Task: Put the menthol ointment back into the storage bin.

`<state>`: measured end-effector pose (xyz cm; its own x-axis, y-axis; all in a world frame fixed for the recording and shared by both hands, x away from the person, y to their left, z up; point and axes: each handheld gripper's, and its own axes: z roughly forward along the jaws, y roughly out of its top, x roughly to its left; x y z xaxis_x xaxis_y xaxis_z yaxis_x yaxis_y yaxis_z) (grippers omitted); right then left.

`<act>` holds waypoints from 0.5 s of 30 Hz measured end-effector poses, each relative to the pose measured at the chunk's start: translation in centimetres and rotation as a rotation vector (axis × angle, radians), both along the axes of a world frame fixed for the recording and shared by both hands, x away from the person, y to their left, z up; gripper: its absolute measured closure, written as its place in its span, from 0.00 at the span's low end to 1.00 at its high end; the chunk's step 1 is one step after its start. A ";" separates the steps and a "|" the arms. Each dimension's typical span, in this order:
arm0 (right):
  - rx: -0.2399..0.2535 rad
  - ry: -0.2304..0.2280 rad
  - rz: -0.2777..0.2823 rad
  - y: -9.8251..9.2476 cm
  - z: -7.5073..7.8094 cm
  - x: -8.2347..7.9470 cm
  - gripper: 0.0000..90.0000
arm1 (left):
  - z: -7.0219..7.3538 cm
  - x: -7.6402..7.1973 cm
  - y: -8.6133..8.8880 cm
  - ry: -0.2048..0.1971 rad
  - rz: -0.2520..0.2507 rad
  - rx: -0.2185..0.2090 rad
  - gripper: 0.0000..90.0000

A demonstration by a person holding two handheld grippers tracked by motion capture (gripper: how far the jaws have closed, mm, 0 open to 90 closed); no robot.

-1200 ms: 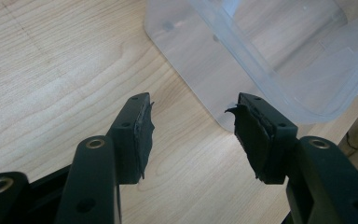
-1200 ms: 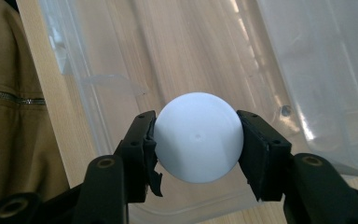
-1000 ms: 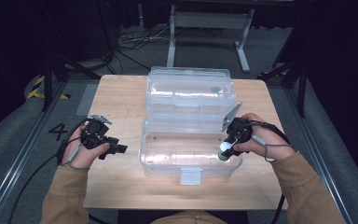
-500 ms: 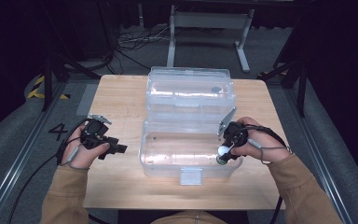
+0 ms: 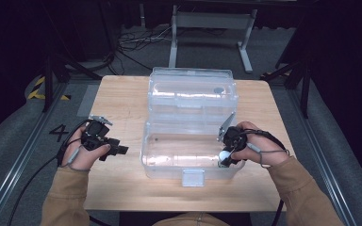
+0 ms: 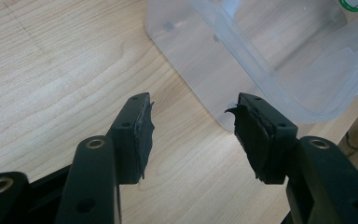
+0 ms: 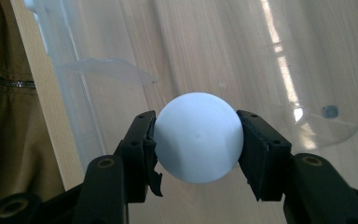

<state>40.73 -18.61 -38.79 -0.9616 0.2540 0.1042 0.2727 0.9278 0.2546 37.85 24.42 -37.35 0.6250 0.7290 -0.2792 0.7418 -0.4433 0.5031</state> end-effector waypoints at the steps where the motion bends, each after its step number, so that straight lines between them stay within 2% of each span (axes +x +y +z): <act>1: 0.000 0.002 0.000 0.0 -0.1 0.0 0.56 | 0.0 0.0 0.0 0.000 0.000 0.000 0.52; 15: -0.029 0.009 0.000 0.4 -0.9 0.0 0.56 | -0.1 0.0 0.0 0.005 0.000 0.000 0.52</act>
<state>40.74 -18.23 -39.67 -0.9606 0.2569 0.1056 0.2748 0.9348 0.2250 37.87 24.47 -37.40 0.6235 0.7290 -0.2826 0.7444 -0.4431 0.4995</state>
